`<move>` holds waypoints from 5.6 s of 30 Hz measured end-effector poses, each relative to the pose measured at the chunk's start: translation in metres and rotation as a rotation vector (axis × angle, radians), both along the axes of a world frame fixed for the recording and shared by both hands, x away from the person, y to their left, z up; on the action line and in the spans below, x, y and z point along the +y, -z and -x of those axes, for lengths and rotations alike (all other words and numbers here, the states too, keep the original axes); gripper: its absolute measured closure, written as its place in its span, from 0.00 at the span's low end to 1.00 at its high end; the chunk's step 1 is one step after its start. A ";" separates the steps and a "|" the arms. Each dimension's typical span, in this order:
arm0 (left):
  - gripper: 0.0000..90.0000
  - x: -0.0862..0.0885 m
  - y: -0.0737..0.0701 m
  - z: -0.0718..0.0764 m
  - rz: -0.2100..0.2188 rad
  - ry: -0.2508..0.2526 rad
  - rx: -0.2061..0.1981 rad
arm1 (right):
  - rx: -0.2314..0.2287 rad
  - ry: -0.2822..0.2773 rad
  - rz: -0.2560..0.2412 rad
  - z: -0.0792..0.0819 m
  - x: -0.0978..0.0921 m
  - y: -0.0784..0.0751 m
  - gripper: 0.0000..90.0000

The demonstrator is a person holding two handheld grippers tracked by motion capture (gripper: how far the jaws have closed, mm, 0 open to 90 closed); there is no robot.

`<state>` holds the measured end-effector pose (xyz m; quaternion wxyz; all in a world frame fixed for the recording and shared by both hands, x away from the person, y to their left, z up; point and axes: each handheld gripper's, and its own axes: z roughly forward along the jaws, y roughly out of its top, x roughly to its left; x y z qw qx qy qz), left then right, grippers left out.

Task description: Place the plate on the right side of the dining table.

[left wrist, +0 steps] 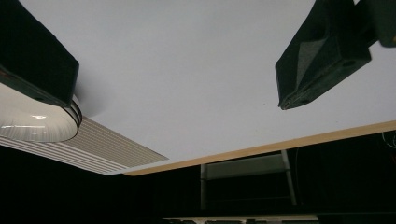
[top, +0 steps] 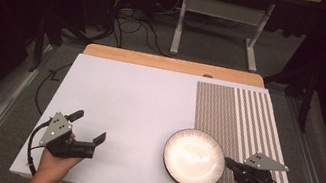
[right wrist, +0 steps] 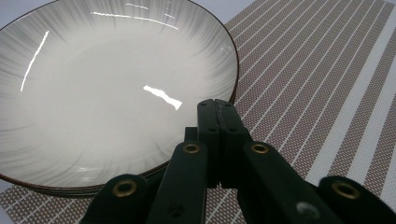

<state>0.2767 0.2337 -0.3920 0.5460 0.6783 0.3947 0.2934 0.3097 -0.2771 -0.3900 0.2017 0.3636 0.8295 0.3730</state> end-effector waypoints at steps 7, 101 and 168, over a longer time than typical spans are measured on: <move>0.00 -0.001 0.000 -0.001 -0.004 0.005 0.002 | -0.017 -0.008 0.026 0.001 0.002 0.000 1.00; 0.00 -0.028 -0.017 -0.001 0.103 0.092 0.021 | 0.022 -0.153 0.073 0.004 0.050 0.007 1.00; 0.01 -0.121 -0.005 -0.027 0.019 0.245 0.185 | -0.029 0.020 0.070 -0.006 0.009 -0.001 1.00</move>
